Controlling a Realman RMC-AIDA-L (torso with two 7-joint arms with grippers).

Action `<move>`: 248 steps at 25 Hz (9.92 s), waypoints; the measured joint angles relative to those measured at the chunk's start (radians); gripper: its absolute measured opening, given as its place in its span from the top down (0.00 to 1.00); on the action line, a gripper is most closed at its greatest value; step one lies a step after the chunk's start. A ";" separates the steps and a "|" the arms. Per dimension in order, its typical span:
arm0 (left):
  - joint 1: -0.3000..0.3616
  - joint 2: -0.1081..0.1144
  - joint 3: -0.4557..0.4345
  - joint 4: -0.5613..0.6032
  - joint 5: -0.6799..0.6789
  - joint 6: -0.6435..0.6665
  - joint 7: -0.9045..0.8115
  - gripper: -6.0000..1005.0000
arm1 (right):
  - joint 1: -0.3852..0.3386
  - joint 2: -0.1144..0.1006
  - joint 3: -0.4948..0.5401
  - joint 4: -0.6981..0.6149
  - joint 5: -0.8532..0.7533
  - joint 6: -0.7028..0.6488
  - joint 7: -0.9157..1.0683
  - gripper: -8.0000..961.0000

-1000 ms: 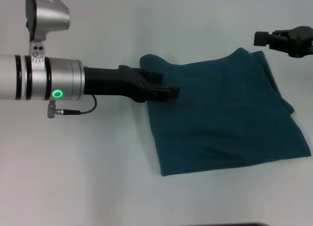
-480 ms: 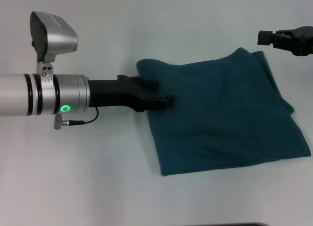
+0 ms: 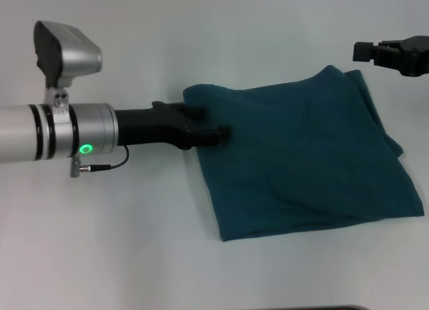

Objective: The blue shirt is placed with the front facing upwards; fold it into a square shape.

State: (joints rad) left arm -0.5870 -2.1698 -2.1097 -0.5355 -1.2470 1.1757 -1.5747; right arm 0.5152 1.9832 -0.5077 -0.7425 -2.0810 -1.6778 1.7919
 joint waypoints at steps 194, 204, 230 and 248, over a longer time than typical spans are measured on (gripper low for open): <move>0.029 0.010 -0.056 -0.118 -0.048 0.382 0.038 0.18 | -0.027 0.051 -0.035 -0.105 -0.142 -0.095 -0.291 0.05; 0.029 0.010 -0.056 -0.118 -0.048 0.383 0.038 0.18 | -0.028 0.051 -0.035 -0.104 -0.142 -0.095 -0.290 0.05; 0.036 0.010 -0.056 -0.134 -0.046 0.384 0.038 0.18 | -0.027 0.051 -0.035 -0.103 -0.142 -0.097 -0.284 0.05; 0.035 0.010 -0.056 -0.140 -0.046 0.379 0.038 0.18 | -0.027 0.051 -0.024 -0.103 -0.142 -0.097 -0.284 0.05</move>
State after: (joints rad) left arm -0.5522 -2.1597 -2.1660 -0.6750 -1.2932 1.5548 -1.5370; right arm 0.4878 2.0339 -0.5322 -0.8451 -2.2227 -1.7748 1.5079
